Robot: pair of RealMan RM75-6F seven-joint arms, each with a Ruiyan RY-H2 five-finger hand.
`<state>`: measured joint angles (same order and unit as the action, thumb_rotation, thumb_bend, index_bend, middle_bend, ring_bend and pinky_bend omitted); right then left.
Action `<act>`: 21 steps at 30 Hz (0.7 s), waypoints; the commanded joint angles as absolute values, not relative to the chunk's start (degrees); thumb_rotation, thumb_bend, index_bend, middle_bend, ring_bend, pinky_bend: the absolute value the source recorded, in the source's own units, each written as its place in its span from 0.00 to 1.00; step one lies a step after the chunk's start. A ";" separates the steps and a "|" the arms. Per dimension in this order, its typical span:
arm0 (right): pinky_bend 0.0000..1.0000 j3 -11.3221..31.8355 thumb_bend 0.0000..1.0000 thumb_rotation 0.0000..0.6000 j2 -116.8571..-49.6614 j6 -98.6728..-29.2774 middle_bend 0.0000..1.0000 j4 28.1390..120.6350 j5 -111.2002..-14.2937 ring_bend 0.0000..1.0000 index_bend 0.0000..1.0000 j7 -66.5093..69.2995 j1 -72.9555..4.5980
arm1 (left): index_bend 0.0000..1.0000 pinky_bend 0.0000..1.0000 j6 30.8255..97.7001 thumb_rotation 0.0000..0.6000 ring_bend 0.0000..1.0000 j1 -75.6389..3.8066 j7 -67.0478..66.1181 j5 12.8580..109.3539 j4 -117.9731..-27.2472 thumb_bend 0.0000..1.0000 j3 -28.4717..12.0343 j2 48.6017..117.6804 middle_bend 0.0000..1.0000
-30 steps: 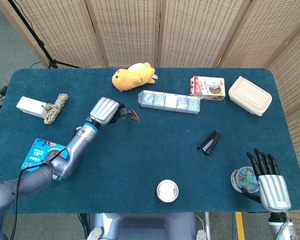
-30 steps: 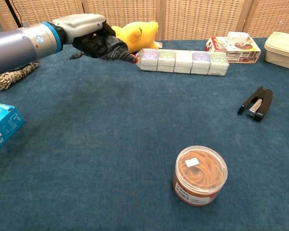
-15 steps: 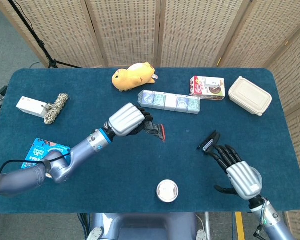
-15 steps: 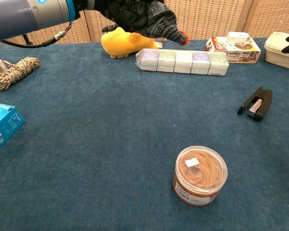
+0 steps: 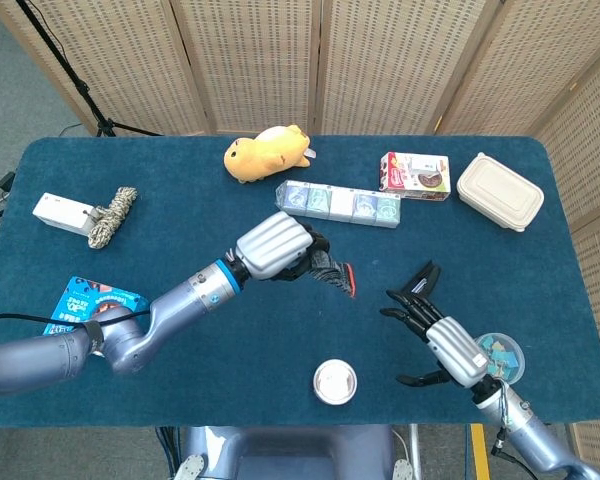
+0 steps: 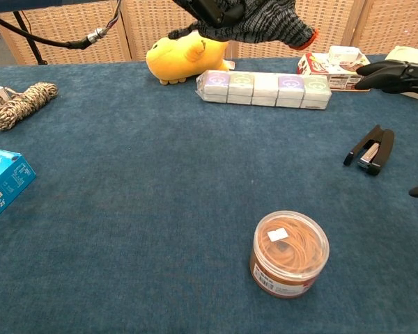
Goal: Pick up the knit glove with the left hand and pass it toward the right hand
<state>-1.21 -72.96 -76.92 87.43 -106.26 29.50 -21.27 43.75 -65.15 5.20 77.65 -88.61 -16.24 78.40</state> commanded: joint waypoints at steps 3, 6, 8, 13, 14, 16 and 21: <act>0.00 -2.28 0.00 1.00 -76.69 -78.68 0.00 85.35 -106.31 0.00 0.08 32.44 -21.70 | 0.61 0.65 42.43 1.00 0.54 -65.97 4.60 75.90 -89.79 0.51 -16.75 77.76 0.58; 0.00 -2.34 0.00 1.00 -78.02 -78.62 0.00 84.78 -105.81 0.00 0.05 32.88 -22.14 | 0.61 0.65 42.20 1.00 0.54 -66.29 4.11 75.46 -89.85 0.51 -16.65 78.03 0.58; 0.00 -2.14 0.00 1.00 -78.86 -78.89 0.00 84.65 -105.48 0.00 0.03 33.17 -22.43 | 0.61 0.65 42.25 1.00 0.54 -66.38 4.14 75.12 -90.02 0.51 -16.66 78.34 0.58; 0.00 -1.67 0.00 1.00 -79.73 -78.74 0.00 84.84 -104.94 0.00 0.00 33.06 -23.58 | 0.61 0.65 42.84 1.00 0.54 -66.40 3.96 75.29 -90.46 0.51 -16.42 78.83 0.58; 0.00 -1.68 0.00 1.00 -79.75 -78.70 0.00 84.84 -104.86 0.00 0.00 32.97 -23.71 | 0.61 0.65 42.96 1.00 0.54 -66.38 3.92 75.32 -90.57 0.51 -16.38 78.86 0.58; 0.00 -1.67 0.00 1.00 -79.84 -78.76 0.00 84.74 -104.70 0.00 0.00 32.79 -23.97 | 0.61 0.65 43.40 1.00 0.54 -66.29 3.75 75.51 -90.76 0.51 -16.35 78.85 0.58; 0.00 -1.42 0.00 1.00 -80.47 -79.52 0.00 84.10 -104.39 0.00 0.00 32.92 -24.42 | 0.61 0.65 43.82 1.00 0.54 -65.96 4.56 75.18 -90.88 0.51 -16.39 78.77 0.58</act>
<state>-1.47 -80.41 -79.46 84.17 -104.43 32.87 -24.36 43.81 -66.04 4.34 75.31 -90.85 -16.37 78.80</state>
